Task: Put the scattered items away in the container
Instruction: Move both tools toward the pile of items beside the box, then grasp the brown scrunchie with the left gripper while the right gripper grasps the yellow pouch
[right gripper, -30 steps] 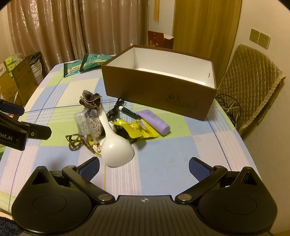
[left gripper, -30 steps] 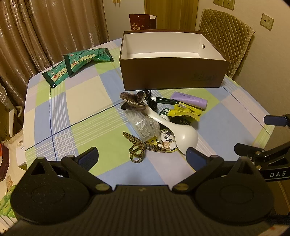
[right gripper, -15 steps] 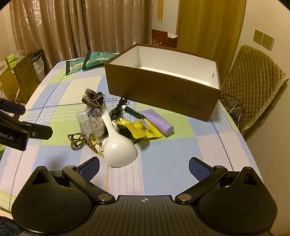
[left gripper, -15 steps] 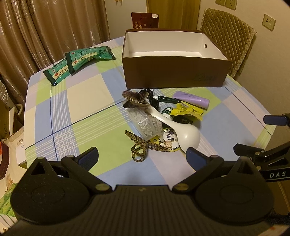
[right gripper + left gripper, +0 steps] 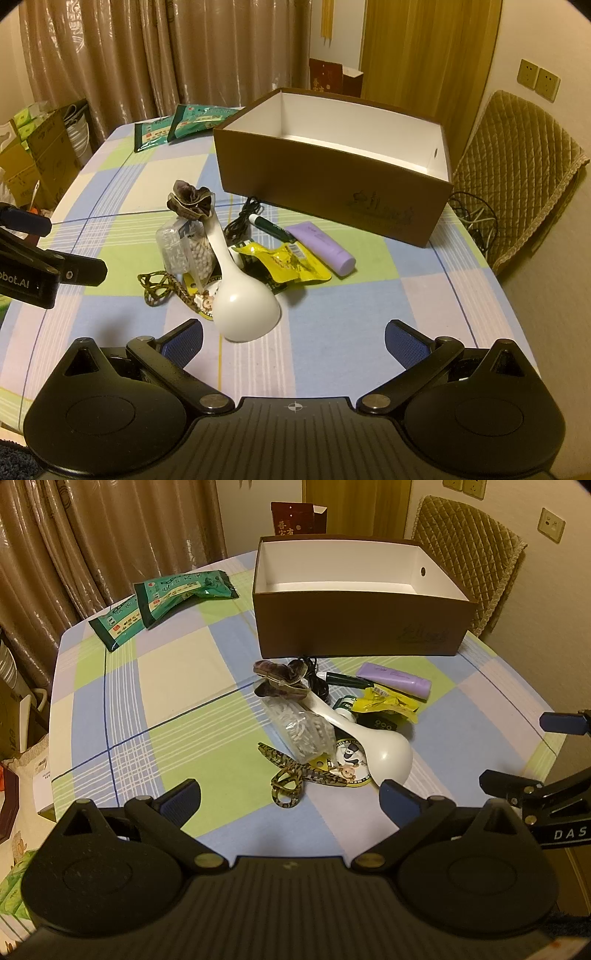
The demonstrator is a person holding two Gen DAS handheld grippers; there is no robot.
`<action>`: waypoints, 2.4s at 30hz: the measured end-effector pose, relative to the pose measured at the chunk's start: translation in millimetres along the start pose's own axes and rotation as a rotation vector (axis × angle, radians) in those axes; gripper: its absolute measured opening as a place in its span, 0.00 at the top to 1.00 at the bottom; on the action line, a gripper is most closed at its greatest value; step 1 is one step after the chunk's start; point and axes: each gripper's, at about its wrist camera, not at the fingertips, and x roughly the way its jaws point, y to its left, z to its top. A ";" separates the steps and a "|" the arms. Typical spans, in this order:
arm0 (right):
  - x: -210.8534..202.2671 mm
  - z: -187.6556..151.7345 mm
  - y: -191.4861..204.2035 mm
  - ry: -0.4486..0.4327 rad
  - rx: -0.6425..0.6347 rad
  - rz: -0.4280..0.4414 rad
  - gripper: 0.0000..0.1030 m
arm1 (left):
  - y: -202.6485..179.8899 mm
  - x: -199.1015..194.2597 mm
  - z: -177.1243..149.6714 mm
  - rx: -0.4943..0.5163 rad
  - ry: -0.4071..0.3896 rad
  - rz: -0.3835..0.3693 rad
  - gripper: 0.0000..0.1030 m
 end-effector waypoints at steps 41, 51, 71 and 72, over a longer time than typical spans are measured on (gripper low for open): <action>37.4 12.6 -17.7 -0.069 -0.102 0.091 0.02 | 7.9 35.3 21.0 -0.006 0.022 -0.005 0.01; 71.6 -2.3 -24.6 -0.186 -0.326 0.136 0.15 | 22.2 53.2 27.6 -0.028 0.024 -0.004 0.01; 167.7 -7.8 -32.3 -0.216 -0.745 0.262 0.53 | 26.7 83.0 35.7 -0.145 0.104 0.063 0.02; 170.0 -6.5 -32.1 -0.221 -0.747 0.273 0.54 | 26.5 84.0 35.7 -0.152 0.109 0.068 0.02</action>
